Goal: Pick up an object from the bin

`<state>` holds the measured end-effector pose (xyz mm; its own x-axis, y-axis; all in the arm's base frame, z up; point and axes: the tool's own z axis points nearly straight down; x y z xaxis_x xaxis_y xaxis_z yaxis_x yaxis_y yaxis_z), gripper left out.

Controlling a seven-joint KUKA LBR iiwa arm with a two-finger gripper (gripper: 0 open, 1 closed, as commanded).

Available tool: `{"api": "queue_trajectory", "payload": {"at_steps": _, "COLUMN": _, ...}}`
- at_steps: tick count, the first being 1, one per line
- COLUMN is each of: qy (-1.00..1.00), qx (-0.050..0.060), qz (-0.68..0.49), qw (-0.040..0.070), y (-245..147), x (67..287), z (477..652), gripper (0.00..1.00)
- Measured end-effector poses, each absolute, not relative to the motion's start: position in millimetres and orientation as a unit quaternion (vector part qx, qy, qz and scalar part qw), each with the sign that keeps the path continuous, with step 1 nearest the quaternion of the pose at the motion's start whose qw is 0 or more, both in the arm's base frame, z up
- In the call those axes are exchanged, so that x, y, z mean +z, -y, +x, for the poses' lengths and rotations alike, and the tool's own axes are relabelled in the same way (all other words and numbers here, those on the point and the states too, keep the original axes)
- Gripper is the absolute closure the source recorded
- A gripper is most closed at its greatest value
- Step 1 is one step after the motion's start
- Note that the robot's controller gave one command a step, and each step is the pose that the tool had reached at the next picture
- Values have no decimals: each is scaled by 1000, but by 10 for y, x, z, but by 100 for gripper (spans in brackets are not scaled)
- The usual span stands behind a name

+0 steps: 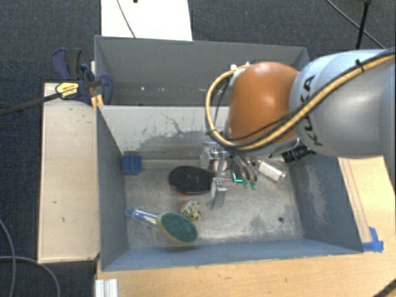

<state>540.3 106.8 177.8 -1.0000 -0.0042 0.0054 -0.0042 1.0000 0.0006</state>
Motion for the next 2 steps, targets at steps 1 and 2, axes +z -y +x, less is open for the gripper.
{"api": "queue_trajectory", "payload": {"at_steps": 1, "qy": 987, "qx": 0, "qz": 160, "qw": -3, "y": -968, "x": 1567, "z": 5741, "gripper": 0}}
{"api": "queue_trajectory", "payload": {"at_steps": 2, "qy": 976, "qx": 0, "qz": 216, "qw": 1, "y": -984, "x": 671, "z": 5875, "gripper": 0}}
